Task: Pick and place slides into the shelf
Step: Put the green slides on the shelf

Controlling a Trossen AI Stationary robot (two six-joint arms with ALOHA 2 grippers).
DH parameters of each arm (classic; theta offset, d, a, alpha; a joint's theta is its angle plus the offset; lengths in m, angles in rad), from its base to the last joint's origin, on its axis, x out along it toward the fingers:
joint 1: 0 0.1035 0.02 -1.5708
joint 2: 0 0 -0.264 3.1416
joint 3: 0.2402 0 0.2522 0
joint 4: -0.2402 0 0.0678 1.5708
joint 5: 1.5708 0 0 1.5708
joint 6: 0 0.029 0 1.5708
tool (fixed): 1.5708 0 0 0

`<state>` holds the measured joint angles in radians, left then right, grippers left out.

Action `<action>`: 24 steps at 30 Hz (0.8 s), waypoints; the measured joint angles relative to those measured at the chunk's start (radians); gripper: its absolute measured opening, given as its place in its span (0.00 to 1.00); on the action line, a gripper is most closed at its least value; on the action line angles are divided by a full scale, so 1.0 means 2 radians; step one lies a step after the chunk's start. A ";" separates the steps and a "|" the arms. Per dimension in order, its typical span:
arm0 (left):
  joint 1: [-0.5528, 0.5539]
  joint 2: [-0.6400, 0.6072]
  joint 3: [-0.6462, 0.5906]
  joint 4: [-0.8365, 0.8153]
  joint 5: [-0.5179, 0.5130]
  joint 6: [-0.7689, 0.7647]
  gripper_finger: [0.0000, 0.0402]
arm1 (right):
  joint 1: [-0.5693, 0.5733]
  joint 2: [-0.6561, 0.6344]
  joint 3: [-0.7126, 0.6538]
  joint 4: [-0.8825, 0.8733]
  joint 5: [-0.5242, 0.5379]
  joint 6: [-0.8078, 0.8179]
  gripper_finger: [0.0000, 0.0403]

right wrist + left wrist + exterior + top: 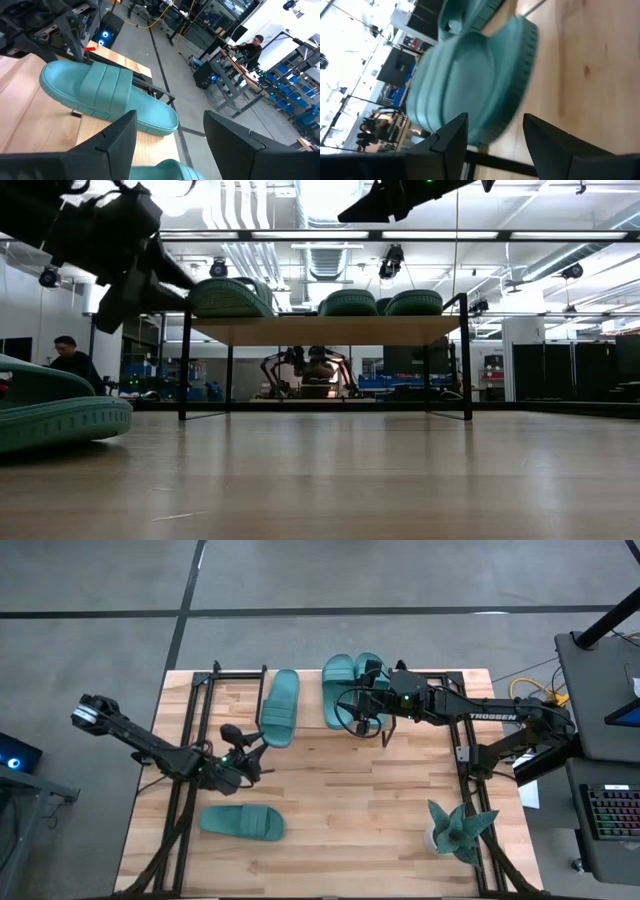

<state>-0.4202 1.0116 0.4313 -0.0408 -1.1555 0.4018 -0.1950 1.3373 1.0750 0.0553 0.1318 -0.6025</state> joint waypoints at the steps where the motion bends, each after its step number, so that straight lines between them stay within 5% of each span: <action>1: -0.003 -0.001 0.000 -0.014 0.000 -0.015 0.43 | 0.000 0.000 0.000 0.000 0.000 0.000 0.54; 9: -0.032 -0.023 0.013 -0.061 0.015 -0.089 0.43 | 0.000 0.000 0.000 0.000 0.000 0.000 0.54; 14: -0.049 -0.050 0.044 -0.119 0.112 -0.140 0.43 | 0.000 0.000 0.000 0.000 0.000 0.008 0.54; 20: -0.069 -0.079 0.086 -0.250 0.150 -0.284 0.43 | 0.002 0.000 0.000 0.001 -0.001 0.013 0.54; 24: -0.073 -0.095 0.097 -0.281 0.248 -0.385 0.43 | 0.015 0.000 0.000 0.001 -0.016 0.011 0.54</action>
<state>-0.5667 0.8207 0.6246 -0.6035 -0.6594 -0.3678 -0.1641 1.3369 1.0752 0.0566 0.1005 -0.5807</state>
